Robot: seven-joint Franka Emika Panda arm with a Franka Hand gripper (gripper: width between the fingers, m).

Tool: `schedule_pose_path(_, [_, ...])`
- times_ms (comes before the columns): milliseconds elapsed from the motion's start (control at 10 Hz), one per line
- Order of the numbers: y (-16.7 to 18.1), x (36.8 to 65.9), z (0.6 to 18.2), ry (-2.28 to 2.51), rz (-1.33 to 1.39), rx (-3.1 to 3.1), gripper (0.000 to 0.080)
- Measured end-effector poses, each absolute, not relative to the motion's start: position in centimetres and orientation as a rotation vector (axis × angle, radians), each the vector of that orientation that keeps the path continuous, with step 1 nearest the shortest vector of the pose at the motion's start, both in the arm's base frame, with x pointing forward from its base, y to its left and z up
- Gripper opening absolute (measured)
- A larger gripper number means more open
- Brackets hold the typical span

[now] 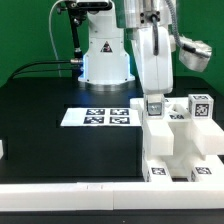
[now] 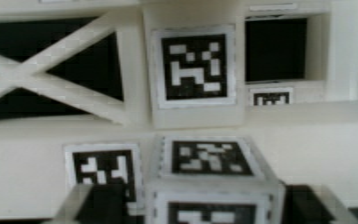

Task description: Assemble chair

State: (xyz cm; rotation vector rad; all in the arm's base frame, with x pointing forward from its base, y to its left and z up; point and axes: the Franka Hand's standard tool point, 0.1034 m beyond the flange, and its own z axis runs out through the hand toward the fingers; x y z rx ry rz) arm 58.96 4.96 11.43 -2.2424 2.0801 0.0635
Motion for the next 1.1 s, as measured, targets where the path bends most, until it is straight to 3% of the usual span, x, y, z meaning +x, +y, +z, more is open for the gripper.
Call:
schedule_pose_path(100, [5.05,59.06,11.47,1.947,0.051,-2.352,0.0511])
schedule_pose_path(200, [4.9,59.1,11.44,1.649,0.028,-2.563,0.062])
schedule_pose_path(300, [5.08,58.92,11.25,1.437,0.02,-2.687,0.064])
schedule_pose_path(600, [4.91,58.93,11.24,1.137,0.003,-2.829,0.0648])
schedule_pose_path(800, [4.4,59.17,11.31,0.6,-0.028,-2.988,0.0649])
schedule_pose_path(1100, [4.57,59.13,11.22,0.654,-0.027,-2.974,0.0623])
